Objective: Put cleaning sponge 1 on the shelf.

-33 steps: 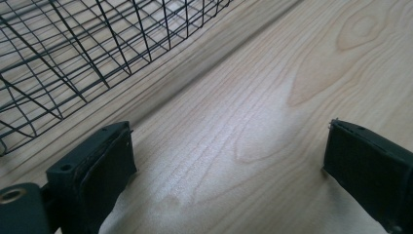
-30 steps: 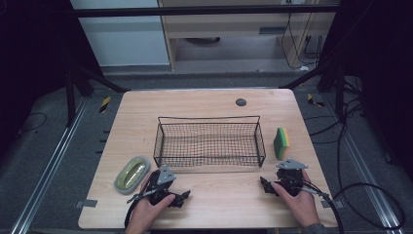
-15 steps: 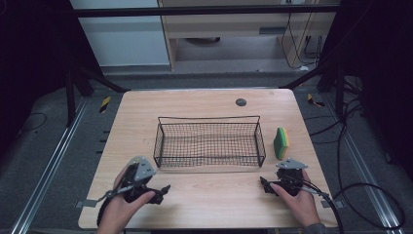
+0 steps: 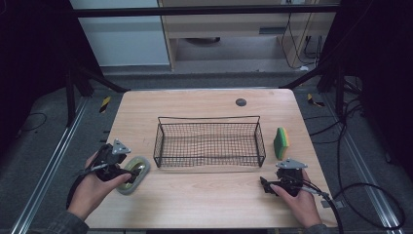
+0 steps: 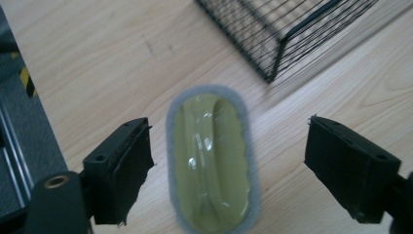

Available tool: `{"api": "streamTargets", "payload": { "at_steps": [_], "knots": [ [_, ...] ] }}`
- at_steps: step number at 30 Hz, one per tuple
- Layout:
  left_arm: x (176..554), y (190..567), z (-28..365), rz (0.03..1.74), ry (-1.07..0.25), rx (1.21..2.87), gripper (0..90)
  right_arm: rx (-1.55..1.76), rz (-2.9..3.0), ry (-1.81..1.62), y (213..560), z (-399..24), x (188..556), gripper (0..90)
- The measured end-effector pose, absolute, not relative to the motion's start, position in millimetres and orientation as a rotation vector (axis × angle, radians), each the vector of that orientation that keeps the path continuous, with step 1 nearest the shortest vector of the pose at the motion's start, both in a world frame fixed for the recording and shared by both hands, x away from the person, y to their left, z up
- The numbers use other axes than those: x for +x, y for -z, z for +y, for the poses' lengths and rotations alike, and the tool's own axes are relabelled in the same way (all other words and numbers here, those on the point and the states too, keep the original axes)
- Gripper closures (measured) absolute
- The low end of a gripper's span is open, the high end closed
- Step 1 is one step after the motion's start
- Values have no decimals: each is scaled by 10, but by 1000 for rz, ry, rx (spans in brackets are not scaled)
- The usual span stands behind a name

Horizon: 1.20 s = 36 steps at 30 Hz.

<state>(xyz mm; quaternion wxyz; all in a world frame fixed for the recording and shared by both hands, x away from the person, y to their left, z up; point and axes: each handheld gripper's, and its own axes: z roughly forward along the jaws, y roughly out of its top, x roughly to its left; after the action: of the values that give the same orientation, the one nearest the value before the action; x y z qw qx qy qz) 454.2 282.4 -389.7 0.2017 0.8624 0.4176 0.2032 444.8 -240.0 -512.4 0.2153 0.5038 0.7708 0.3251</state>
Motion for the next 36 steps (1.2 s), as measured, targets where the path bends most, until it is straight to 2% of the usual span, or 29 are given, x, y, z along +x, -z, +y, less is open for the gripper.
{"api": "streamTargets", "payload": {
  "at_steps": [8,13,27,36],
  "knots": [
    [4849,4127,2797,1242,-399,2596,286,1392,2145,-898,5120,-2403,4455,22],
    [4909,4169,2820,1277,-353,2594,336,1391,2147,-899,5120,-2404,4455,21],
    [5009,4242,2831,1288,-280,2665,489,1379,2158,-896,5119,-2412,4449,22],
    [5055,4287,2832,1300,-253,2694,537,1382,2159,-898,5118,-2411,4445,22]
  ]
}}
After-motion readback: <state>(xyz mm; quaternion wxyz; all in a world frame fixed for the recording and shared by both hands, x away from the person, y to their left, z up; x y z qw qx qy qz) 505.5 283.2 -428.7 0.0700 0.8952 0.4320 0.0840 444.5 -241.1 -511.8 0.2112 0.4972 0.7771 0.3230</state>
